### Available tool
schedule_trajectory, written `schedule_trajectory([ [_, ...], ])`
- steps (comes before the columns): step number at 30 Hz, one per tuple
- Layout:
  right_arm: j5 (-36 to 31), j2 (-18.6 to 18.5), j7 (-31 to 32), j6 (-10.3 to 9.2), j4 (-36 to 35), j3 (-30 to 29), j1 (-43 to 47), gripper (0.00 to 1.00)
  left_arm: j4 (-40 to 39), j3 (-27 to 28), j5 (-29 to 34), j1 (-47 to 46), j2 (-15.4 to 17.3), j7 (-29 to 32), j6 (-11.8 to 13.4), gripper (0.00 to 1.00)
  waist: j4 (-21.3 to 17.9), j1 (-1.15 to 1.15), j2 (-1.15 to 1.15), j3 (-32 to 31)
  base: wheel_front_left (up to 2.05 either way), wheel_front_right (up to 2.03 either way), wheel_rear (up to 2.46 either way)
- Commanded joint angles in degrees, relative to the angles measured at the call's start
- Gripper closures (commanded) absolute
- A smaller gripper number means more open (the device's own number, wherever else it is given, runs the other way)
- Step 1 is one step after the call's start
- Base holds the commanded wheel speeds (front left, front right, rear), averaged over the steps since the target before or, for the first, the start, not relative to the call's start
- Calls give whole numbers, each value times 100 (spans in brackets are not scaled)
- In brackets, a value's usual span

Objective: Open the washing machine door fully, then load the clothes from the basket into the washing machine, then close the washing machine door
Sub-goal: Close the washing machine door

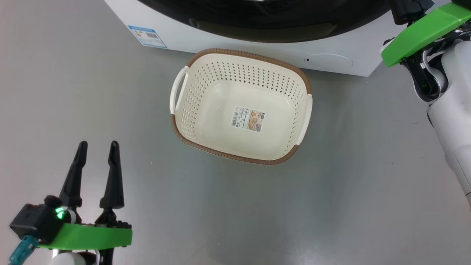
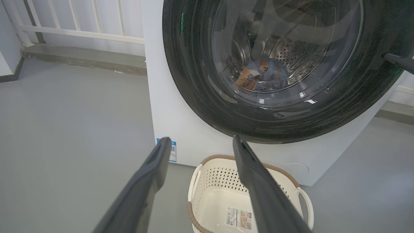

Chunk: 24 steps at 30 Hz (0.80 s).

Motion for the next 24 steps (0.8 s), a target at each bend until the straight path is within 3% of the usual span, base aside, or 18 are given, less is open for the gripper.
schedule_trajectory([
  [1,-27,-55,-28,-48,-70,-128,-161,100,-97,195,37,-74,99,-46,-19,0,-4,0,0,-20,0,0,0],
  [17,-10,-33,-28,-48,-80,-105,209,100,-22,219,39,-9,131,-46,-19,0,-88,0,0,-372,0,0,0],
  [19,14,-22,-28,-48,-136,-68,302,63,-17,230,40,18,147,-46,-19,0,-128,0,0,-443,0,0,0],
  [21,37,-20,-28,-48,-213,-38,388,17,-20,238,37,41,166,-46,-19,0,-176,0,0,-507,0,0,0],
  [22,49,-16,-28,-48,-265,-32,429,3,-20,245,36,52,175,-46,-19,0,-202,0,0,-539,0,0,0],
  [24,68,-18,-28,-48,-356,-22,513,0,-10,252,34,68,198,-46,-19,0,-253,0,0,-600,0,0,0],
])
